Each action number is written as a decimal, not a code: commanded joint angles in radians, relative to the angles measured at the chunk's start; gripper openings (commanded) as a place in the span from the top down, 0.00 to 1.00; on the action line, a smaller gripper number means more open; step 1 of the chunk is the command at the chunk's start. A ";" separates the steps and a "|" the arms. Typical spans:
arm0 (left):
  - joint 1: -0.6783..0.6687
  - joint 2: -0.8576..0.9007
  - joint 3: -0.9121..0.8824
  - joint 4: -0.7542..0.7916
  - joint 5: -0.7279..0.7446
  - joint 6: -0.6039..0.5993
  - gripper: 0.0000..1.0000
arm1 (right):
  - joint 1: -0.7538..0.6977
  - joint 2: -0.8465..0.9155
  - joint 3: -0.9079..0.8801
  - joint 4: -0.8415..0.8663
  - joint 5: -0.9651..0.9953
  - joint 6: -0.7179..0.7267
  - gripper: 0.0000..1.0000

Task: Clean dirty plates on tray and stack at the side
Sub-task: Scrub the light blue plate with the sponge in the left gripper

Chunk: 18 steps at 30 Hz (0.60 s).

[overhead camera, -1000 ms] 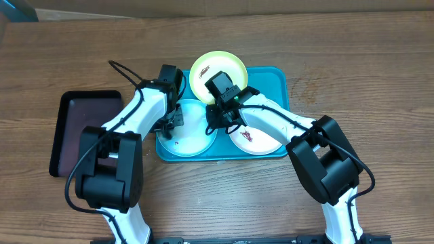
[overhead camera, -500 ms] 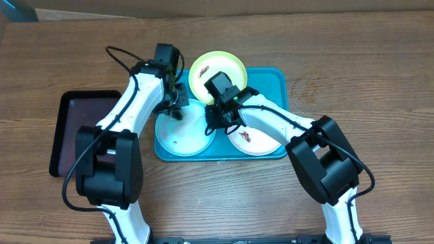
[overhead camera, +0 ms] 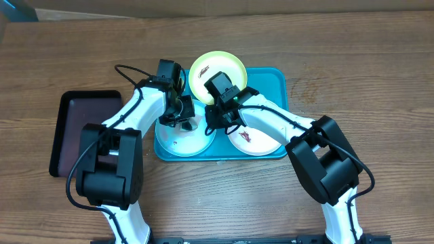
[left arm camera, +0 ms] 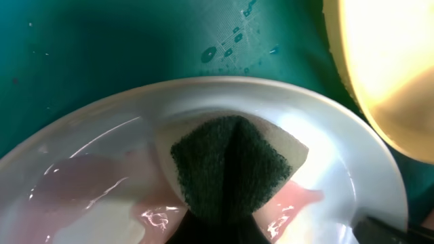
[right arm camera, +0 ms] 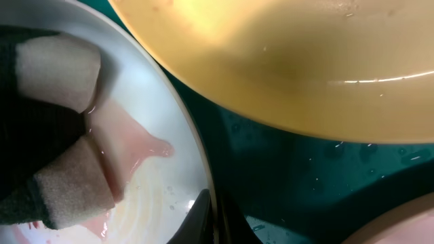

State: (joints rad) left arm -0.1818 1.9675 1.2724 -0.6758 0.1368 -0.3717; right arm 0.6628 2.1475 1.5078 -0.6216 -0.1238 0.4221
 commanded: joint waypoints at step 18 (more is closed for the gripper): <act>-0.004 0.007 0.198 -0.324 -0.121 -0.061 0.96 | -0.004 0.006 -0.020 -0.004 0.034 0.001 0.96</act>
State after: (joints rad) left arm -0.1871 1.9686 1.4551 -1.0206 -0.1394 -0.4141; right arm 0.6628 2.1475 1.5078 -0.6205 -0.1242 0.4225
